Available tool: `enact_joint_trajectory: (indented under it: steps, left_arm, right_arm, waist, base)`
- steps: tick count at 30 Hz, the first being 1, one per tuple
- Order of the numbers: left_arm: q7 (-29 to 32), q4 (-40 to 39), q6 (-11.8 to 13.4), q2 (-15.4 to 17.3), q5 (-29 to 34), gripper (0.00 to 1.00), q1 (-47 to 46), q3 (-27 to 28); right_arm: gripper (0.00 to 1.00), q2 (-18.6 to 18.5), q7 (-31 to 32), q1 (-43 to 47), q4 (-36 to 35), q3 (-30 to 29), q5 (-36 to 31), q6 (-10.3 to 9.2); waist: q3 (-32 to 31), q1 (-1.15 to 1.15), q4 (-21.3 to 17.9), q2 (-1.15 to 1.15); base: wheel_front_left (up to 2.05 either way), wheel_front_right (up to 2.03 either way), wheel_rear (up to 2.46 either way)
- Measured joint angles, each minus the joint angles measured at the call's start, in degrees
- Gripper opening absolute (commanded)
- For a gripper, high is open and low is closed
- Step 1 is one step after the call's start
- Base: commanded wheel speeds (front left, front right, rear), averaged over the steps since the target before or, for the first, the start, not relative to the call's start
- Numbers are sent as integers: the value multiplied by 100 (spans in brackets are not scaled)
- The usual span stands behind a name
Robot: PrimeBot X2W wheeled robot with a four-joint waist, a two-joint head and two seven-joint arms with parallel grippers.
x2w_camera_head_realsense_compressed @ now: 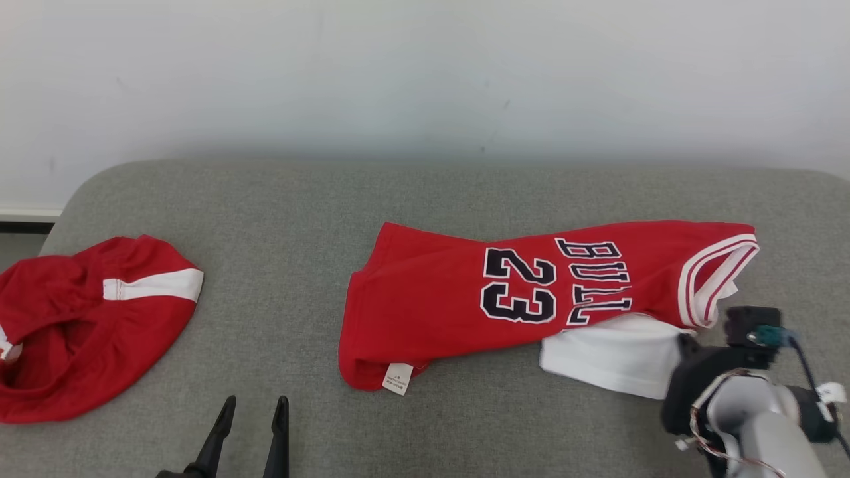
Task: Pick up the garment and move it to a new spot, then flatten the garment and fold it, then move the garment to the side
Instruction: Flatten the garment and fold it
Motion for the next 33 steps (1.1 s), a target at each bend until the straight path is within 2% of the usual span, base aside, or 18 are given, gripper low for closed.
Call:
enact_joint_trajectory:
  steps: [9,13,17,18,19,26,33]
  left_arm:
    - [0,-11,0,-7,0,100,102,14]
    - [0,-5,0,-4,0,100,103,-27]
    - [0,0,0,4,-1,100,101,-68]
    - [0,4,0,7,-1,100,99,-83]
    - [0,12,0,7,-1,100,97,-98]
    - [0,59,0,35,-9,100,96,-100]
    - [0,75,0,44,-47,100,115,-63]
  right_arm:
    - [0,-4,1703,1615,-3205,-862,182,0]
    - [0,0,2246,2131,-3813,-1167,250,0]
    - [0,-1,2401,2336,-3828,-1340,233,0]
    - [68,0,2342,2363,-3747,-1356,232,0]
    - [100,0,2298,2387,-3649,-1410,231,0]
    - [100,-1,1419,2391,-3283,-1488,153,0]
    - [100,-2,26,2422,-3563,-668,366,0]
  waist:
    - [-131,0,-106,0]
    - [-148,0,-109,0]
    - [-148,-1,-93,0]
    - [-149,0,-83,0]
    - [-152,0,-72,0]
    - [-216,-1,-9,0]
    - [-279,-1,-61,0]
  base:
    - [0,0,0]
    - [0,0,0]
    - [0,0,0]
    - [0,0,0]
    - [0,0,0]
    - [0,0,0]
    - [0,0,0]
